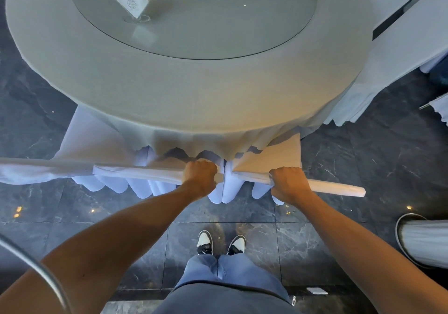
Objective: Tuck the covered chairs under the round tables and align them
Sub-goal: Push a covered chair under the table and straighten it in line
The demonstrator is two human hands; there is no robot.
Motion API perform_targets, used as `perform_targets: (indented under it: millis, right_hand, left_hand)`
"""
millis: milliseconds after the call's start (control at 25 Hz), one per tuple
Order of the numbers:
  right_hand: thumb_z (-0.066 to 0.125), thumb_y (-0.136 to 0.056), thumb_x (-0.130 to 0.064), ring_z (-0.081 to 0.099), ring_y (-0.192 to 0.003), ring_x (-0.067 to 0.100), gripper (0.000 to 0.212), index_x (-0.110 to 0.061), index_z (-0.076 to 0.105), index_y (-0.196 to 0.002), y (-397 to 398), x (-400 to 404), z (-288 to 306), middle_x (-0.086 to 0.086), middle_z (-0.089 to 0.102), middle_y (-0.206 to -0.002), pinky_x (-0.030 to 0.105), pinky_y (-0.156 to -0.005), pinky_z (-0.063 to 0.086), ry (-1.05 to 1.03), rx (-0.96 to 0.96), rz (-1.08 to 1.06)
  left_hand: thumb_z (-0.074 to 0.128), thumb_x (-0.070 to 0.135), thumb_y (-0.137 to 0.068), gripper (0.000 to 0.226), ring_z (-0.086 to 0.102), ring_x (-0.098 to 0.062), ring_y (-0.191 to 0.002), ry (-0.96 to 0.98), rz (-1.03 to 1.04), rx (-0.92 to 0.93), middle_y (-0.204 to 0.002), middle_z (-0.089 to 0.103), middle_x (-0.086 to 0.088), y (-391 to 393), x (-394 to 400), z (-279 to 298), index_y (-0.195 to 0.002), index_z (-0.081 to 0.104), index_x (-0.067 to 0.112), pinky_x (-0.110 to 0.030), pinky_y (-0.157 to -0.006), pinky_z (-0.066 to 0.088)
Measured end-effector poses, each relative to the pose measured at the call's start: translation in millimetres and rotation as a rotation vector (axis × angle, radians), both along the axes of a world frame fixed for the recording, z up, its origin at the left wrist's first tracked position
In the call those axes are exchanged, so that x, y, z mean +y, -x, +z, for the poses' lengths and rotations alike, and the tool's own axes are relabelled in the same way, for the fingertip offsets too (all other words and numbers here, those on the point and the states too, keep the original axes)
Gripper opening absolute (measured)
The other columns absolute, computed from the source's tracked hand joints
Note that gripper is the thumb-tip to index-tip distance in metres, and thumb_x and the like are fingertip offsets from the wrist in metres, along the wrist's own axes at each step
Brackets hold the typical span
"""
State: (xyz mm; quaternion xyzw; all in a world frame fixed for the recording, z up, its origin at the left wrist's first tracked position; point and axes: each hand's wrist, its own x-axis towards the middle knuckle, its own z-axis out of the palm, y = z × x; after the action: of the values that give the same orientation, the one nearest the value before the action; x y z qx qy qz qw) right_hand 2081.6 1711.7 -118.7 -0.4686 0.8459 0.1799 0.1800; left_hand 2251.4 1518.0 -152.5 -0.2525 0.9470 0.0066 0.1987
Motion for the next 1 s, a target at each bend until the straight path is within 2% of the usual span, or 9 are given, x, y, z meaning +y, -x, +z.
perform_targets:
  millis: [280, 440, 560, 680, 720, 800, 880, 1000]
  right_hand:
    - [0.060, -0.077, -0.021, 0.056, -0.075, 0.021, 0.028, -0.018, 0.059, -0.105, -11.1, 2.1, -9.0, -0.001, 0.063, -0.091, 0.029, -0.066, 0.039, 0.036, -0.036, -0.062]
    - [0.055, -0.081, -0.021, 0.052, -0.077, 0.021, 0.031, -0.018, 0.054, -0.112, -25.7, 1.4, -14.7, -0.002, 0.058, -0.088, 0.032, -0.069, 0.040, 0.063, 0.041, -0.098]
    - [0.055, -0.080, -0.023, 0.059, -0.090, 0.026, 0.045, -0.017, 0.051, -0.125, -53.6, -17.6, -21.6, 0.003, 0.064, -0.102, 0.037, -0.082, 0.043, 0.132, 0.069, -0.070]
    - [0.066, -0.076, -0.023, 0.060, -0.108, 0.035, 0.056, -0.008, 0.055, -0.129, -110.2, -51.5, -43.1, 0.012, 0.065, -0.117, 0.049, -0.104, 0.039, 0.364, 0.018, -0.052]
    - [0.071, -0.074, -0.026, 0.059, -0.113, 0.035, 0.061, -0.005, 0.054, -0.130, -129.1, -62.9, -50.6, 0.014, 0.063, -0.121, 0.052, -0.106, 0.037, 0.429, 0.005, -0.034]
    - [0.078, -0.075, -0.033, 0.053, -0.119, 0.036, 0.072, -0.002, 0.050, -0.133, -163.4, -87.9, -62.7, 0.018, 0.058, -0.129, 0.053, -0.103, 0.042, 0.534, -0.036, -0.055]
    - [0.080, -0.079, -0.031, 0.052, -0.118, 0.040, 0.068, -0.002, 0.049, -0.132, -180.9, -115.6, -64.1, 0.021, 0.057, -0.129, 0.050, -0.095, 0.049, 0.550, -0.069, -0.121]
    - [0.077, -0.080, -0.017, 0.056, -0.107, 0.037, 0.052, -0.005, 0.050, -0.123, -183.9, -138.6, -55.3, 0.015, 0.059, -0.115, 0.045, -0.082, 0.054, 0.349, -0.017, -0.201]
  left_hand:
    - [0.059, 0.039, -0.090, 0.032, 0.064, -0.021, -0.100, -0.025, -0.047, 0.042, -0.112, 0.067, 0.001, -16.4, -4.0, 1.6, -0.120, 0.065, 0.029, -0.030, -0.070, 0.041]
    - [0.057, 0.036, -0.085, 0.022, 0.066, -0.020, -0.087, -0.026, -0.115, 0.051, -0.097, 0.067, 0.004, -31.4, -21.1, 10.1, -0.104, 0.067, 0.028, -0.029, -0.063, 0.034]
    - [0.056, 0.044, -0.083, 0.023, 0.066, -0.018, -0.084, -0.062, -0.159, 0.090, -0.089, 0.068, 0.006, -45.4, -43.1, 16.8, -0.096, 0.066, 0.027, -0.030, -0.063, 0.037]
    - [0.054, 0.052, -0.081, 0.035, 0.066, -0.020, -0.089, -0.090, -0.215, 0.182, -0.089, 0.070, 0.005, -70.5, -73.3, 12.0, -0.102, 0.067, 0.028, -0.029, -0.068, 0.046]
    - [0.052, 0.054, -0.080, 0.039, 0.066, -0.020, -0.091, -0.111, -0.224, 0.208, -0.092, 0.070, 0.005, -78.8, -82.0, 11.5, -0.106, 0.067, 0.029, -0.029, -0.067, 0.046]
    - [0.048, 0.054, -0.078, 0.043, 0.065, -0.019, -0.086, -0.173, -0.240, 0.221, -0.092, 0.069, 0.007, -100.3, -103.2, 14.0, -0.112, 0.063, 0.033, -0.028, -0.061, 0.038]
    - [0.050, 0.050, -0.083, 0.034, 0.064, -0.018, -0.082, -0.278, -0.194, 0.251, -0.090, 0.067, 0.009, -126.8, -125.2, 19.4, -0.112, 0.061, 0.035, -0.029, -0.060, 0.034]
    - [0.052, 0.041, -0.090, 0.029, 0.062, -0.019, -0.080, -0.383, -0.109, 0.333, -0.091, 0.068, 0.009, -153.1, -147.2, 22.3, -0.117, 0.061, 0.040, -0.029, -0.061, 0.034]
